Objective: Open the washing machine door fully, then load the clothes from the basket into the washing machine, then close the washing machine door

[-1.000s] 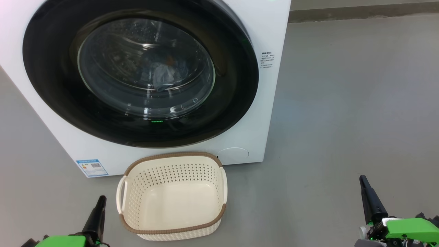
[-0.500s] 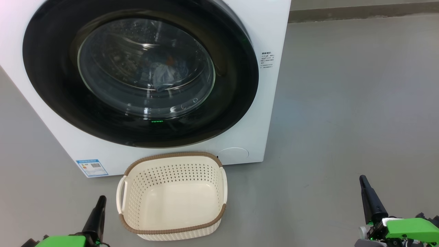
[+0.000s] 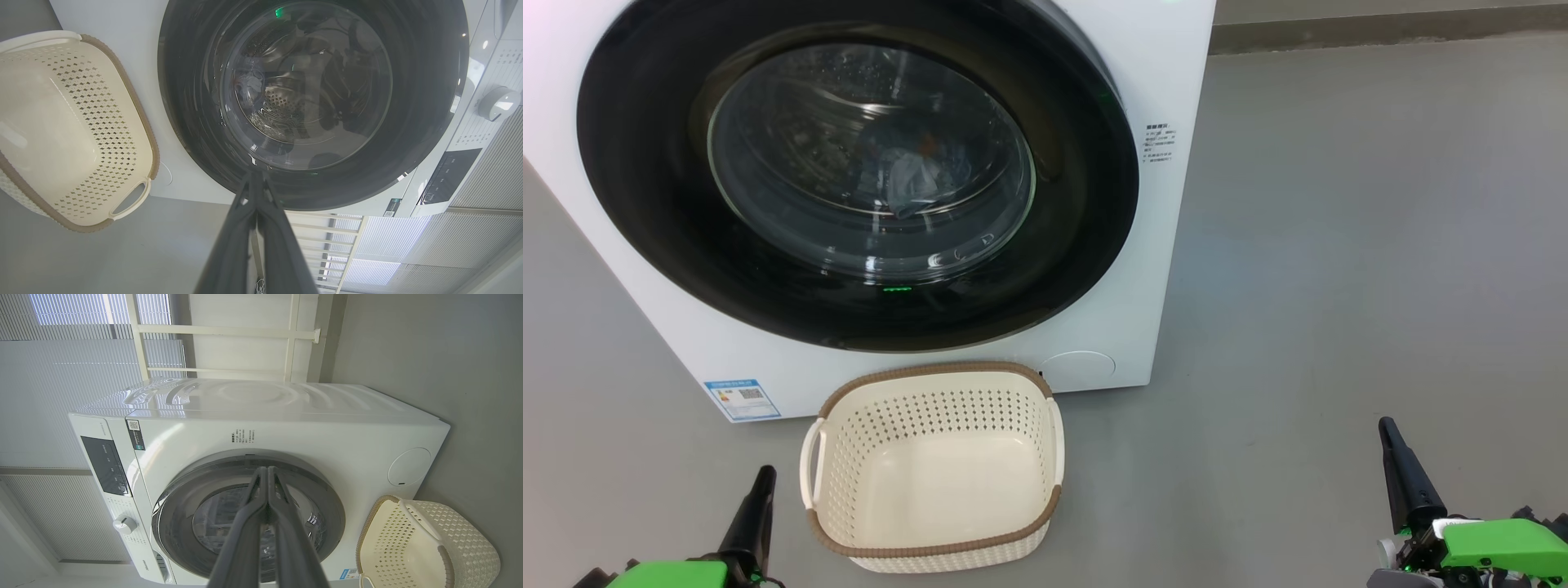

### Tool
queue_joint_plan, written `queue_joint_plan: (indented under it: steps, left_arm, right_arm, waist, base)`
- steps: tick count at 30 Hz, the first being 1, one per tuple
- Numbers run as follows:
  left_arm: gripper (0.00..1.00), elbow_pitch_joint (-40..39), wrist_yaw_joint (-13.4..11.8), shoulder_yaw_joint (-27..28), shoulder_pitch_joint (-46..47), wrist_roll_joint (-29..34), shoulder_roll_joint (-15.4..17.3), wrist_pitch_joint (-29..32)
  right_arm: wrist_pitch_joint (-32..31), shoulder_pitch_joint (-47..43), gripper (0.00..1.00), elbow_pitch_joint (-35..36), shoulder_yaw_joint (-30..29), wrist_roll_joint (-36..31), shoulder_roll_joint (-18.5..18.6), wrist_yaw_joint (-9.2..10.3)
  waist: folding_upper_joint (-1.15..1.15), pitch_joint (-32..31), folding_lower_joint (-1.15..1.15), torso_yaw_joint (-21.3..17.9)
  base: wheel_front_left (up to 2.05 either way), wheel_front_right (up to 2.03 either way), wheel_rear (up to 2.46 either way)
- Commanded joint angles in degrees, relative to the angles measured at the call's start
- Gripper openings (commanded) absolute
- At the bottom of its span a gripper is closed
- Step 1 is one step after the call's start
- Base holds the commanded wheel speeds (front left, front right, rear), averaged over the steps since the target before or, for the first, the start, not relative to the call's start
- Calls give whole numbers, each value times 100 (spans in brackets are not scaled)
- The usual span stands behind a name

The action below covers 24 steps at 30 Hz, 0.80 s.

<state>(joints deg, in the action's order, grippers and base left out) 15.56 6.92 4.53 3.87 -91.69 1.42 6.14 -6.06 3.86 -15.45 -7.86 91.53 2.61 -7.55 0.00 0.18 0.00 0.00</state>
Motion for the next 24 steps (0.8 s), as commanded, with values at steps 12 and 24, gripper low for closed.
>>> queue_joint_plan:
  steps: [12, 24]
  left_arm:
    - [0, -151, 57, 197, 232, -49, 145, 34]
    - [0, -151, 57, 197, 232, -49, 145, 34]
  right_arm:
    - [-45, 232, 0, 143, 132, 61, 27, 6]
    - [-44, 232, 0, 143, 132, 62, 27, 6]
  waist:
    - [0, 0, 0, 0]
    - [0, 0, 0, 0]
  base:
    - [0, 0, 0]
    - [0, 0, 0]
